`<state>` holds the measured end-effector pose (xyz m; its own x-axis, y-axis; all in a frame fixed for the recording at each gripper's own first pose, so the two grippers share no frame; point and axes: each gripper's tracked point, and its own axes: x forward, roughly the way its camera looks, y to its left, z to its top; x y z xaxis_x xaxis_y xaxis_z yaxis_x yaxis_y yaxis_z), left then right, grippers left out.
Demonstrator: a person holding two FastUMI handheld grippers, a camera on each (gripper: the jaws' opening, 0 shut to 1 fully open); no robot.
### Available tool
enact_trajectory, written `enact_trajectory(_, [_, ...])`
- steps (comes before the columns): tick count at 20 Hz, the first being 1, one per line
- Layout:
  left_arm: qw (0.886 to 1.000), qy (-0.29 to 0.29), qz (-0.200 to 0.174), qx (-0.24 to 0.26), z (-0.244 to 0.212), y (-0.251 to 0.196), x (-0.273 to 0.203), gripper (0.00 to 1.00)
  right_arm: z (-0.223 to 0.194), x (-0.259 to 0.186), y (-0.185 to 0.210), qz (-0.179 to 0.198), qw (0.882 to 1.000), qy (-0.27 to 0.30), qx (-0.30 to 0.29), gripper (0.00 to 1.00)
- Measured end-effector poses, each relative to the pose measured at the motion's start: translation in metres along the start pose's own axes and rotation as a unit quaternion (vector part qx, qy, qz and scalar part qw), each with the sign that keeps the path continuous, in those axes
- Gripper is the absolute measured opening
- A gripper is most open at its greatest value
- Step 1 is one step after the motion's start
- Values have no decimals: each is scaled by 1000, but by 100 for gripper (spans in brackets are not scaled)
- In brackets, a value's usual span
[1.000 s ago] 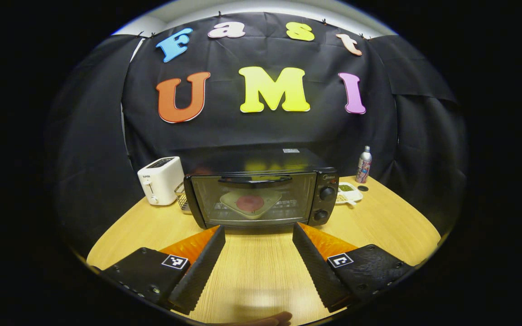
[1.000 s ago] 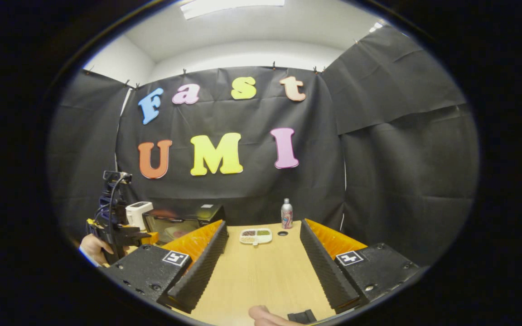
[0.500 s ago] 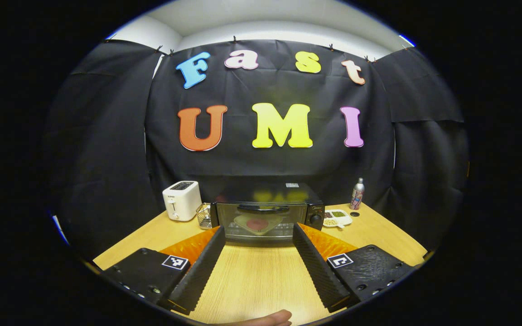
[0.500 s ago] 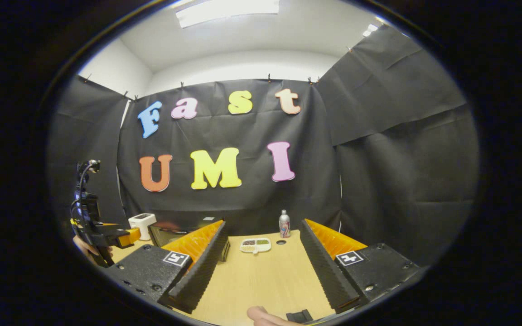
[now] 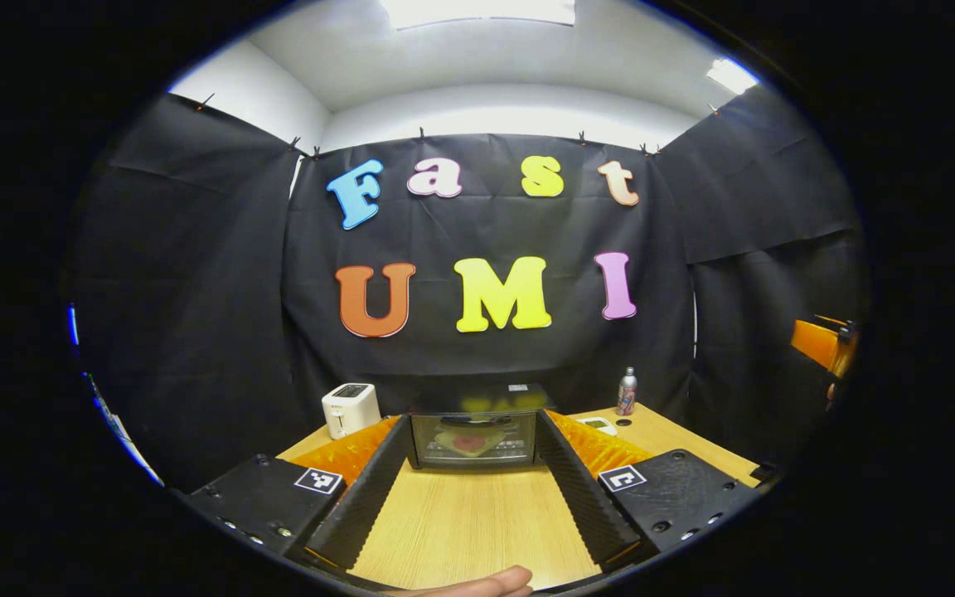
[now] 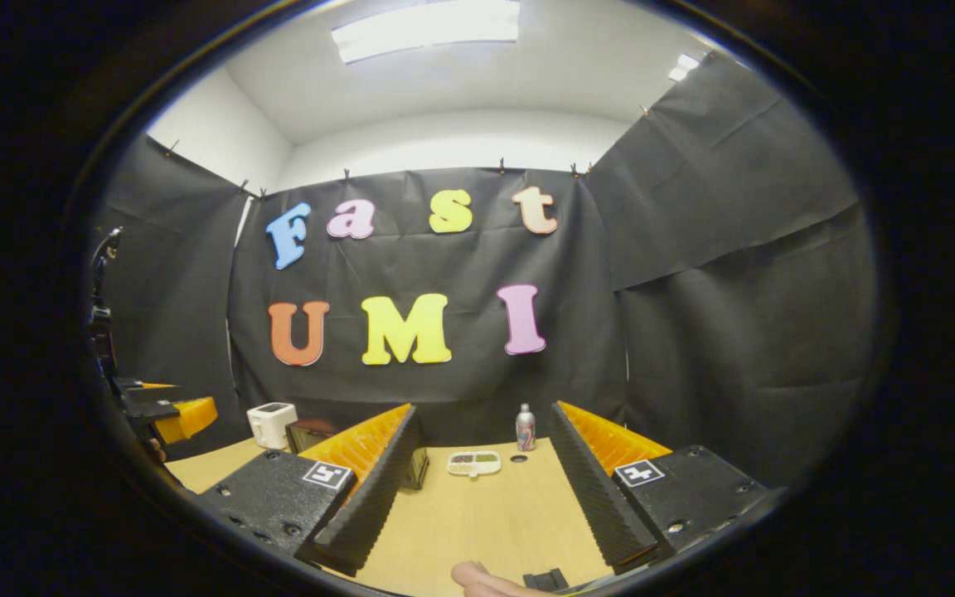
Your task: Open the electric oven with the left hand, put the food in, and close the electric oven.
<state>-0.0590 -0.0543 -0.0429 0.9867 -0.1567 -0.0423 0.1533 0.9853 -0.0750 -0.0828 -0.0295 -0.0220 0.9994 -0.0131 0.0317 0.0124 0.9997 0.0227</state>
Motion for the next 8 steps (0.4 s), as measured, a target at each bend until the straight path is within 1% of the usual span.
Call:
enact_trajectory(2, [1000,-13,0,-1,7,-2,-16,96,4,-5,0,1,1000,-6,-10,96])
enact_trajectory(4, [1000,-30,-1,8,17,-3,-26,96,5,-9,-1,-1,1000,-7,-21,96])
enact_trajectory(7, [999,-48,3,9,31,-3,-33,96,11,-12,-4,-6,1000,-12,-19,96])
enact_trajectory(8, [999,-52,1,5,34,-5,-34,89,12,-12,-3,-5,1000,-14,-17,96])
